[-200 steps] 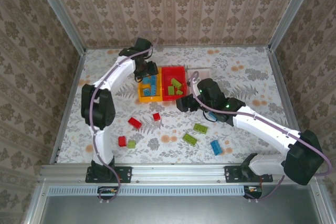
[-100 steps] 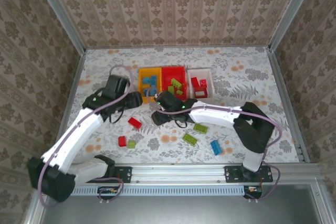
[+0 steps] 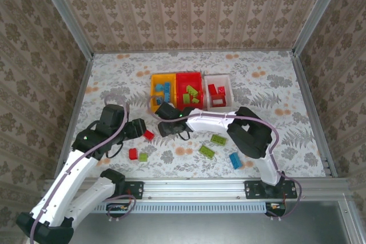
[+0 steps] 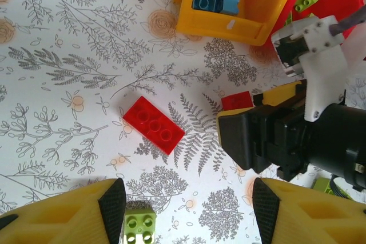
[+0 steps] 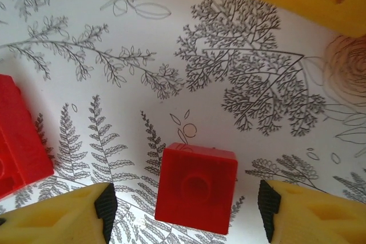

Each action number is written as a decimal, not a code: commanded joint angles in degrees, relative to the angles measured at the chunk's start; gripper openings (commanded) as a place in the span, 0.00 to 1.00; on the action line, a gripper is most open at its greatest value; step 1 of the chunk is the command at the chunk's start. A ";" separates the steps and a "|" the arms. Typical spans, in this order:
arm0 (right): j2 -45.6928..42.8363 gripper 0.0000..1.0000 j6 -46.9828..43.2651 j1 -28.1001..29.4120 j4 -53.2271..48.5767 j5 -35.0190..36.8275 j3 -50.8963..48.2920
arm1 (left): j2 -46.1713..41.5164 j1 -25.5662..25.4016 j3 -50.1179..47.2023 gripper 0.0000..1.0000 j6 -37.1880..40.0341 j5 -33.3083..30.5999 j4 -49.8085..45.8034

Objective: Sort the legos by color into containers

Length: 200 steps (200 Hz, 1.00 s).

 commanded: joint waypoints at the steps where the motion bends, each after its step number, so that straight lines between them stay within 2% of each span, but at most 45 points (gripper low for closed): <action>1: 2.78 0.61 2.21 0.30 -5.03 2.35 2.50 | -1.04 -0.20 -0.89 0.63 -0.60 0.89 -2.05; 60: 1.52 0.33 1.73 0.30 -2.94 5.93 1.21 | -1.06 -0.31 -0.01 0.63 0.84 2.19 -2.09; 91: -5.73 0.29 0.48 -0.16 -1.86 8.29 -3.41 | 1.26 -0.59 0.19 0.63 1.64 5.23 2.06; 112: -13.60 0.29 0.78 -2.05 -2.36 9.68 -8.87 | 4.90 -3.10 1.30 0.63 1.91 6.43 7.08; 136: -23.23 0.29 1.53 -7.20 -3.30 9.69 -16.04 | 11.54 -8.55 4.73 0.63 2.54 4.58 11.98; 157: -28.51 0.30 0.63 -14.35 -2.31 6.62 -20.94 | 18.26 -13.37 8.31 0.63 3.61 2.71 15.90; 174: -28.90 0.30 -1.16 -20.15 -0.95 3.28 -21.70 | 23.82 -16.50 11.39 0.63 4.32 1.89 18.56; 200: -24.67 0.31 -3.31 -27.09 -1.14 -0.03 -16.96 | 30.89 -18.89 15.94 0.63 5.06 1.67 21.22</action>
